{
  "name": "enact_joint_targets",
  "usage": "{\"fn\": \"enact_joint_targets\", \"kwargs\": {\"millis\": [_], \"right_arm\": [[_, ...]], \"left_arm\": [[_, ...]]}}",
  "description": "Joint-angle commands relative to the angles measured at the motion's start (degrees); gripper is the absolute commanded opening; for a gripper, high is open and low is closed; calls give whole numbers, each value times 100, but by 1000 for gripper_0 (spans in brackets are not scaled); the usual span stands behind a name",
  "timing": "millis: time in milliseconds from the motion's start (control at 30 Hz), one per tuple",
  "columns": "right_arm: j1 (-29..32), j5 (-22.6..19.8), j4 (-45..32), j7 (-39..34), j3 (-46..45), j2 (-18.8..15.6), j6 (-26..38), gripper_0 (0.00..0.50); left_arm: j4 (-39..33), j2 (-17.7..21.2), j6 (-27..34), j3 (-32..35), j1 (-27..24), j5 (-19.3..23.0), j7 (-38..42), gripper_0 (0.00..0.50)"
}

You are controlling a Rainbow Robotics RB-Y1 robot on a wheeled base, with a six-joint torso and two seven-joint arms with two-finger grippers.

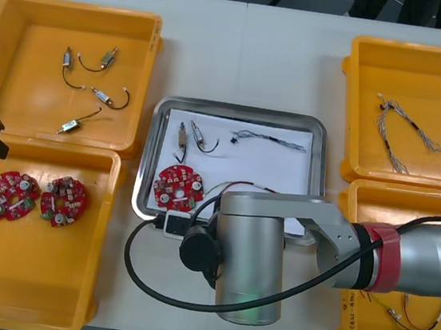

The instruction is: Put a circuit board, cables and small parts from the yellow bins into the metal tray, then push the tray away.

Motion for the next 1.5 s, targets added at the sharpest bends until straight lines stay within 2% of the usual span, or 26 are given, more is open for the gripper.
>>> {"fn": "enact_joint_targets", "kwargs": {"millis": [33, 433, 733, 1500], "right_arm": [[-412, 56, 57, -192, 123, -99, -65, 0], [-878, 65, 338, -192, 123, -90, -74, 0], [-1124, 259, 585, -165, 123, -81, -109, 0], [-1590, 426, 1463, -130, 132, 33, -566, 0]], "left_arm": [[-166, 288, 37, 191, 85, -20, -376, 500], [-166, 288, 37, 191, 85, -20, -376, 500], [-166, 288, 37, 191, 85, -20, -376, 500], [-166, 288, 37, 191, 85, -20, -376, 500]]}}
